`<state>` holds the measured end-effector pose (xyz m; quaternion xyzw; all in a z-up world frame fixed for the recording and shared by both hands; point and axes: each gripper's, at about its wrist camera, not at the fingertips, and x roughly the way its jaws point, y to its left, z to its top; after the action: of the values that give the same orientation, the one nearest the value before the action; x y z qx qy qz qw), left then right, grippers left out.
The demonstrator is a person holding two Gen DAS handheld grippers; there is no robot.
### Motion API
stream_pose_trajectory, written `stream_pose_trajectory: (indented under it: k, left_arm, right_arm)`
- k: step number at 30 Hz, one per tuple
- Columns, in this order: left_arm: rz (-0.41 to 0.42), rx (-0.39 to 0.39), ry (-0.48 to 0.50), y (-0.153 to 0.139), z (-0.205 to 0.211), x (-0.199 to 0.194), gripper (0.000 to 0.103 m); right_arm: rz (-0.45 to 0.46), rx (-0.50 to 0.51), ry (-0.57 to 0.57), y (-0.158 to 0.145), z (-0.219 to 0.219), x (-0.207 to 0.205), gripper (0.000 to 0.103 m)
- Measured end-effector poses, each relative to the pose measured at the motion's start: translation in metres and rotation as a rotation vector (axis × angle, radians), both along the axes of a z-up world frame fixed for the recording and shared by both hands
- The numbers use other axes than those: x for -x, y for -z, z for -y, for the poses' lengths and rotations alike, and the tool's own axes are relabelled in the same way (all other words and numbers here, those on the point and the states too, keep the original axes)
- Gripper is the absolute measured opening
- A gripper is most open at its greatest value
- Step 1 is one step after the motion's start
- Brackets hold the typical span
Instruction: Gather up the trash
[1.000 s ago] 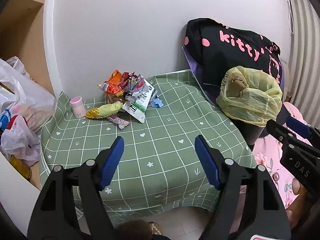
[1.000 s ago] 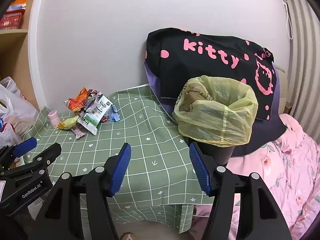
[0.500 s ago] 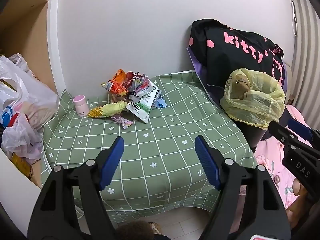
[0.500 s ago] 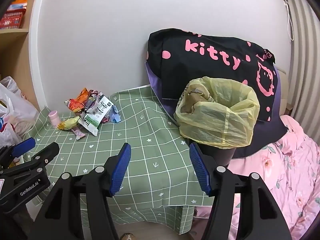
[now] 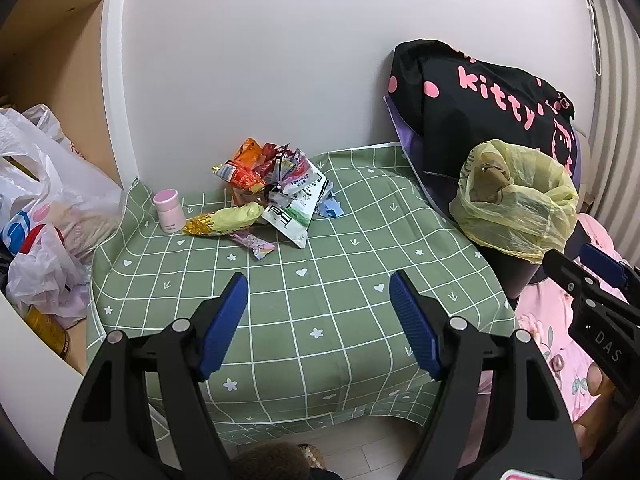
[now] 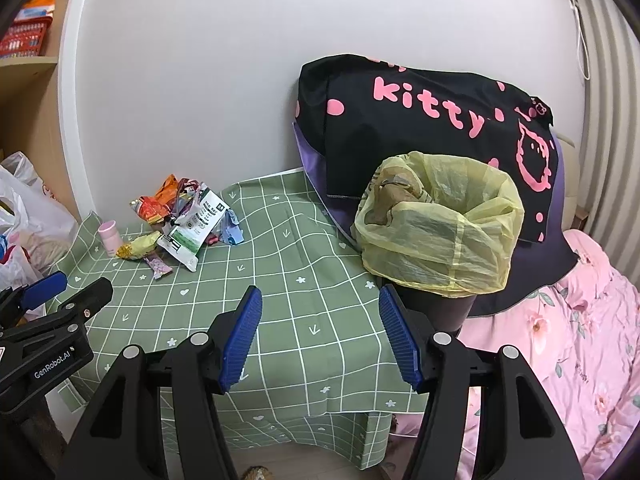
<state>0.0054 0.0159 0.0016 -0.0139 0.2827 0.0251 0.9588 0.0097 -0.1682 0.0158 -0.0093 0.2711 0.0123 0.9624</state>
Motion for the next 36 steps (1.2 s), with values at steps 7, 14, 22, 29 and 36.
stream_pose_trajectory:
  k: [7, 14, 22, 29, 36]
  left_arm:
    - [-0.001, -0.003, -0.003, 0.0011, -0.0015, -0.0008, 0.07]
    - [-0.006, -0.001, -0.005, 0.003, -0.0031, -0.0024, 0.07]
    - [-0.004, 0.0, -0.009, 0.0037, -0.0047, -0.0034, 0.07]
    - [-0.004, 0.001, -0.009, 0.0037, -0.0059, -0.004, 0.07]
    - [-0.003, 0.002, -0.008, 0.0046, -0.0078, -0.0044, 0.07]
  right_arm:
    - [-0.002, 0.007, -0.011, 0.0019, -0.0024, -0.0026, 0.057]
    - [-0.003, 0.004, -0.009, 0.0025, -0.0018, -0.0025, 0.057]
    - [-0.002, 0.003, -0.01, 0.0035, -0.0015, -0.0032, 0.057]
    - [-0.004, 0.003, -0.009, 0.0031, -0.002, -0.004, 0.057]
    - [-0.005, 0.004, -0.009, 0.0045, -0.0014, -0.0038, 0.057]
